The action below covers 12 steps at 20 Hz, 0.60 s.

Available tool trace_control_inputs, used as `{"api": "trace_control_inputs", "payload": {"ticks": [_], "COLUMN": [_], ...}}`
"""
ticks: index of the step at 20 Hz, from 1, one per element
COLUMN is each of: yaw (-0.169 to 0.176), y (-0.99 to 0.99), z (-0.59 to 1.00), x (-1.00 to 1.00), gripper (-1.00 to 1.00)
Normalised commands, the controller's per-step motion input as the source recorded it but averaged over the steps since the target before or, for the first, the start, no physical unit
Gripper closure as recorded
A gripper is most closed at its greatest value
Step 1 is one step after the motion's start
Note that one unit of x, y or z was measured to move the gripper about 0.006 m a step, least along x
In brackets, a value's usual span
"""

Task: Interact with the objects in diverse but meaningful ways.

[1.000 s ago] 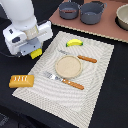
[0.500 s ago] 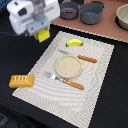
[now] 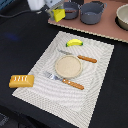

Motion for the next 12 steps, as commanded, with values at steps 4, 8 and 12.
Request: {"api": "trace_control_inputs", "payload": {"ticks": [4,8,12], "yaw": [0.000,0.000,0.000], "y": [0.68,0.69,0.71], "z": [0.82,0.77,0.62], "x": [0.99,0.96,0.88], "gripper": [1.00,1.00,1.00]}}
